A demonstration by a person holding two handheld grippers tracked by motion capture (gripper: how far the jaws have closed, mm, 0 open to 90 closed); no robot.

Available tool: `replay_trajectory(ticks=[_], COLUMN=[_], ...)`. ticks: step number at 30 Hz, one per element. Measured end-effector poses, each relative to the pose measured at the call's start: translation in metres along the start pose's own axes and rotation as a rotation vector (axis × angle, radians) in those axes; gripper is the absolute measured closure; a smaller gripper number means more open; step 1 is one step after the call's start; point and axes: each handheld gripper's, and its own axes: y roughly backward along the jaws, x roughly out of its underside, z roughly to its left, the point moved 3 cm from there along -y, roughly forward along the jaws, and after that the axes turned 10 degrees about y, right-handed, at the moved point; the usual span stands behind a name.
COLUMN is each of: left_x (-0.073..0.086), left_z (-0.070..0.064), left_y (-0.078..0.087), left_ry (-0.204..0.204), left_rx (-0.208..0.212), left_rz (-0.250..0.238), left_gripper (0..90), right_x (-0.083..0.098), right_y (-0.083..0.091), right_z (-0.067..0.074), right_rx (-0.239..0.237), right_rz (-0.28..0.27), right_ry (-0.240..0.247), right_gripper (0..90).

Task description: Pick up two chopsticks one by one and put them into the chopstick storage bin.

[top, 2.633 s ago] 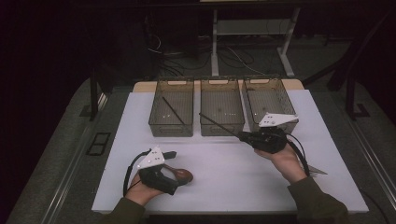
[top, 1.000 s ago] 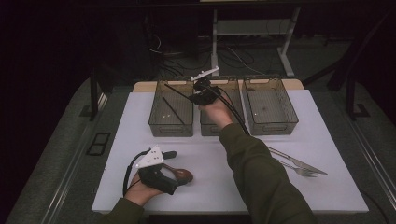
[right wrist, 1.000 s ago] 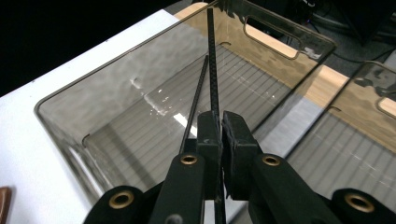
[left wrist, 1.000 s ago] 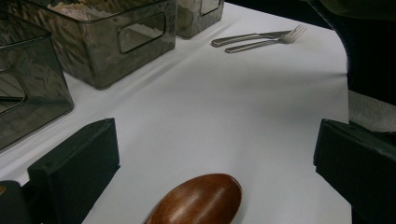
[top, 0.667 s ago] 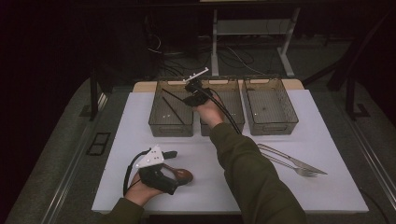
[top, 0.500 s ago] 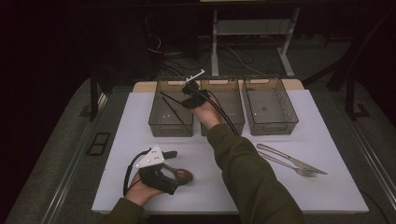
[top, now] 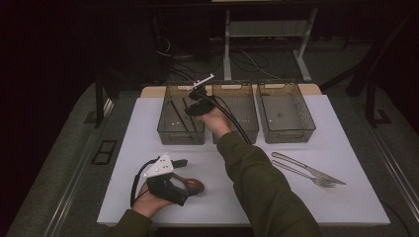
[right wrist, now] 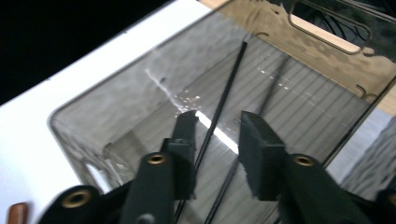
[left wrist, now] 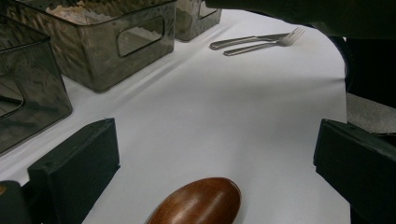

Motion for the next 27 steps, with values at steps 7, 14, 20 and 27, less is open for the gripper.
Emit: replay_trajectory(ticks=[7,14,20,27], left_x=[0.0,0.001,0.002,0.004], left_z=[0.0,0.002,0.002,0.003], left_y=[0.001,0.001,0.0,0.002], left_ry=[0.002,-0.007,-0.002,0.006], left_rx=[-0.003,-0.011,-0.017,-0.029], left_rz=[0.001,0.01,0.016,0.015], left_gripper=[0.0,0.0,0.0,0.0], right_x=[0.002,0.018,0.037,0.069], right_y=[0.019,0.046,0.071,0.102], right_z=[0.001,-0.001,-0.002,-0.007], right_rx=[-0.046,-0.102,-0.132,-0.13], right_rz=[-0.063,-0.128,-0.143,-0.173], right_ry=[0.008,0.032,0.064,0.069], right_gripper=[51.1,45.4,39.4,34.1])
